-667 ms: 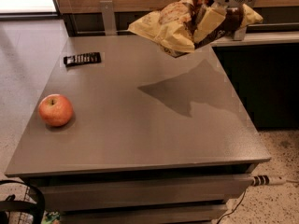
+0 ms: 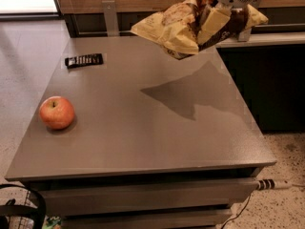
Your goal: Pick brown chip bag
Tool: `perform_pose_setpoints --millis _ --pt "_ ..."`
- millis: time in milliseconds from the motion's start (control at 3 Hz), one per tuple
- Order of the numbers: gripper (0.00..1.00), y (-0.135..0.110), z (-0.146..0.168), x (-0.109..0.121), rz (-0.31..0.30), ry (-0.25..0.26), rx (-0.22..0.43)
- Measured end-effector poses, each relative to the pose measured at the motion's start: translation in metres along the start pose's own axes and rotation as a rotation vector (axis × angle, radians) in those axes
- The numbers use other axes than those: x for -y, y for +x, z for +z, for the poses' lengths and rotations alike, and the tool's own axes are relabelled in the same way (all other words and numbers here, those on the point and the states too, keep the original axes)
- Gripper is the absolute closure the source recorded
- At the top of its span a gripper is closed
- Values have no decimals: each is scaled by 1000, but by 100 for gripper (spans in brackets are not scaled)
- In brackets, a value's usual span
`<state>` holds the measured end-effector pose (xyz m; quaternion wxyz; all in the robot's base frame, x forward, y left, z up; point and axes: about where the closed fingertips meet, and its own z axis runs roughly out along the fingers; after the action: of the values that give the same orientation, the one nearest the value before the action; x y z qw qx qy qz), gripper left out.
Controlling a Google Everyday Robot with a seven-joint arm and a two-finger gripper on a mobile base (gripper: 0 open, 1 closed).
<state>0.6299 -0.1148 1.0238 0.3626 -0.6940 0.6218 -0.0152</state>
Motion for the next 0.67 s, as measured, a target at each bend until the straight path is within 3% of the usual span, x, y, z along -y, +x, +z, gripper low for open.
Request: perform_pose_setpoints --millis 667 --pt "48 -2 4 -1 -3 -7 3"
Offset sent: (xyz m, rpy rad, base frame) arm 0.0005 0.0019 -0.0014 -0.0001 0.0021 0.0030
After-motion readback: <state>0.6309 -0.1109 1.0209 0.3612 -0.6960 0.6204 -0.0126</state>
